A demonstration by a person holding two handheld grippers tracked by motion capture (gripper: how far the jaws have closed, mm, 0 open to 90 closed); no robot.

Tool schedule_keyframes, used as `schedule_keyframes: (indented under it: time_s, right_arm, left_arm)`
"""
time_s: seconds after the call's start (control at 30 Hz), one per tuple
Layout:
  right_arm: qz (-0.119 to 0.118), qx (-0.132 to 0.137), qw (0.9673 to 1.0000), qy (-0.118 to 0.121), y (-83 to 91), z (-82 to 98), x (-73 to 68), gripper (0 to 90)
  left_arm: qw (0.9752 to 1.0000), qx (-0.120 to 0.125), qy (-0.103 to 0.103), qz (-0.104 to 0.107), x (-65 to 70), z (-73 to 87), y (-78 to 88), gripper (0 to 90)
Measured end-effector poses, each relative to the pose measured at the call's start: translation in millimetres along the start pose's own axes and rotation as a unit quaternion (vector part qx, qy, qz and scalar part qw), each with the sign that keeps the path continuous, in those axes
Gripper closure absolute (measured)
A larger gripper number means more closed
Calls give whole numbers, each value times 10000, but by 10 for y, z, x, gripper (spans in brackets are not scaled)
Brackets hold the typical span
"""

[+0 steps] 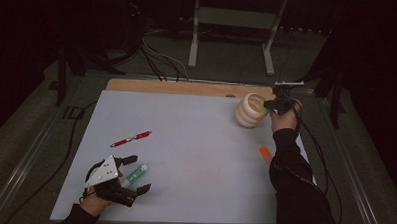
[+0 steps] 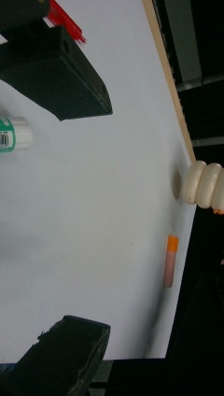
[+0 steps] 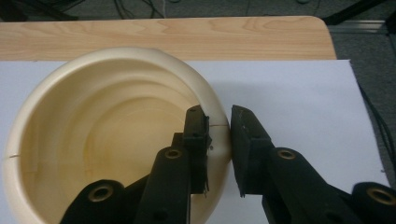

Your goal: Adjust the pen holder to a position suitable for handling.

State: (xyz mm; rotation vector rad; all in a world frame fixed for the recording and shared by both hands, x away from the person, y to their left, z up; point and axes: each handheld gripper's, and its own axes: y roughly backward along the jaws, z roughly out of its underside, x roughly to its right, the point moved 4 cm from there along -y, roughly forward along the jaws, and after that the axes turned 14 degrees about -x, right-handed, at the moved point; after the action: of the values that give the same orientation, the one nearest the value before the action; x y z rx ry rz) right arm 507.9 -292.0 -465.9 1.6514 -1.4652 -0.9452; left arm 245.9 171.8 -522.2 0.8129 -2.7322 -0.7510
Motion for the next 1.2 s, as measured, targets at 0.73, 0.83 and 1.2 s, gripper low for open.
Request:
schedule_keyframes:
  time_s: [0.73,0.83,1.2]
  right_arm:
    - [-535,-183,9959,705,238,364,-703,764]
    - [-567,-217,9949,806,230,414,-796,762]
    - [-787,-368,9905,1063,165,591,-1134,759]
  left_arm:
    - [10000,20,0,39,12,-4,-3,3]
    - [10000,26,9,33,10,-5,-1,3]
    - [10000,37,24,13,3,-6,8,3]
